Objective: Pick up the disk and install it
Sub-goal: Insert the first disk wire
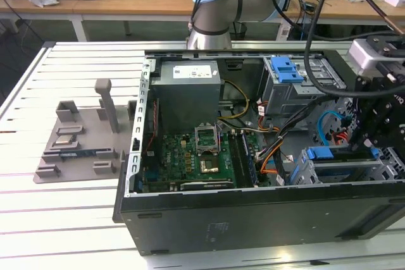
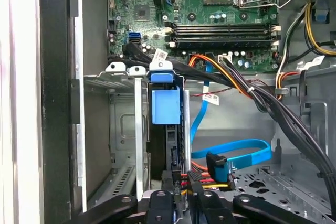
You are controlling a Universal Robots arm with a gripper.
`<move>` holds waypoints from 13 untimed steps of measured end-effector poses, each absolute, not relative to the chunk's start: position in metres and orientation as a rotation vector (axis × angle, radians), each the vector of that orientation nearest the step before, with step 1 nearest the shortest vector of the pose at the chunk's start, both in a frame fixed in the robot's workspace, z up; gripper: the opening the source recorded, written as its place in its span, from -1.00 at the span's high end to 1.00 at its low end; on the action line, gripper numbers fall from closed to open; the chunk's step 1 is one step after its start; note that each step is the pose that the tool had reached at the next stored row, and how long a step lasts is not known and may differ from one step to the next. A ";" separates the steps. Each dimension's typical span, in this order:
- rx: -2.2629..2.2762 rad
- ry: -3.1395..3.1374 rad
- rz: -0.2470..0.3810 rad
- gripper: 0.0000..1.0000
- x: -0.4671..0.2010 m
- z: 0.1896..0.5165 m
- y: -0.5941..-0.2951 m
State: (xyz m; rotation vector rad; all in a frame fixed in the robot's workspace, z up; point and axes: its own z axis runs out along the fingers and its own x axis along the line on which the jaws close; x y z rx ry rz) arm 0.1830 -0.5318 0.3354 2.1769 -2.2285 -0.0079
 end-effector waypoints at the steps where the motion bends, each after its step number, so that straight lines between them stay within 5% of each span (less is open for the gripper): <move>1: 2.177 -2.228 -0.007 0.52 0.183 0.336 -0.532; 7: 2.176 -2.228 -0.006 0.52 0.183 0.356 -0.530; 9: 2.176 -2.228 -0.006 0.80 0.183 0.368 -0.529; 13: 2.176 -2.228 -0.007 0.79 0.183 0.381 -0.529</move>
